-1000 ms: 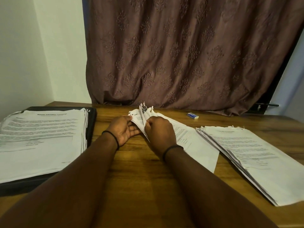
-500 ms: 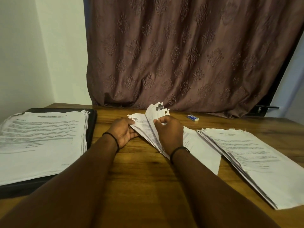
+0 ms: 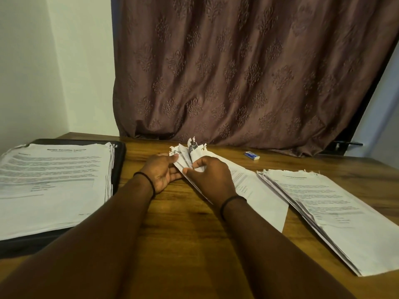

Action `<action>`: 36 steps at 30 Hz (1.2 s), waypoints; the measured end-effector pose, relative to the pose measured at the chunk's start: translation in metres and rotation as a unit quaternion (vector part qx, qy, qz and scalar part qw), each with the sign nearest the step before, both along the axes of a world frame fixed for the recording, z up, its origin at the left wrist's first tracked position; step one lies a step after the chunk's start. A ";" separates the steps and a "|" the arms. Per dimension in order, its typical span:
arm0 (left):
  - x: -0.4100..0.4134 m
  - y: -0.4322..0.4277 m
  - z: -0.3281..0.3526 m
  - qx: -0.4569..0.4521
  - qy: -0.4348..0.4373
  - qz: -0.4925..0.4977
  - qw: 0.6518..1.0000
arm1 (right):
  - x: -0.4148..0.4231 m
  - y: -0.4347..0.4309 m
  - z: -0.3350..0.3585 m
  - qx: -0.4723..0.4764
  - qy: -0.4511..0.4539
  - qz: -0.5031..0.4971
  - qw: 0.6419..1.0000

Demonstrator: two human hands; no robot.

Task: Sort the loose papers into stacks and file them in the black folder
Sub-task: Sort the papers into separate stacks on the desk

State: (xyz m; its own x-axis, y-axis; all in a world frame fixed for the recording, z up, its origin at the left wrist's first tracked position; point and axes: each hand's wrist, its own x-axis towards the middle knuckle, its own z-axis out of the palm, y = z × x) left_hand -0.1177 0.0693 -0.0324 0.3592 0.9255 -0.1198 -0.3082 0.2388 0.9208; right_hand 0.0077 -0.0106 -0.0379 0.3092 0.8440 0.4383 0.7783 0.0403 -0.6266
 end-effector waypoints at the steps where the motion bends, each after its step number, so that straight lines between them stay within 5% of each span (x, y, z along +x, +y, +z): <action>1: 0.000 0.000 -0.001 0.002 0.000 0.001 1.000 | -0.001 -0.001 0.001 -0.006 -0.018 -0.001 1.000; 9: -0.001 -0.002 0.000 -0.001 -0.011 0.005 1.000 | -0.004 -0.002 0.006 -0.023 -0.072 -0.040 0.996; 17: 0.000 -0.002 -0.001 -0.008 -0.002 0.020 1.000 | 0.005 0.004 0.007 0.028 0.047 -0.110 0.992; 30: 0.006 -0.003 -0.005 0.084 0.053 0.099 0.990 | 0.011 0.003 0.003 0.057 0.178 -0.064 0.980; 32: 0.007 0.002 -0.008 0.128 0.129 0.152 0.971 | 0.011 0.003 0.003 0.063 0.161 -0.075 0.982; 36: 0.011 0.000 -0.005 0.326 0.334 0.238 0.852 | 0.010 0.000 0.006 0.092 0.144 -0.067 0.983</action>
State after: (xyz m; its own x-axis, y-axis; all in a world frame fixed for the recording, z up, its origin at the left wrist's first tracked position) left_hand -0.1068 0.0688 -0.0374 -0.0223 0.8949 0.4457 0.4176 -0.3967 0.8175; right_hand 0.0173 -0.0102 -0.0321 0.5458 0.7020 0.4575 0.5757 0.0826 -0.8135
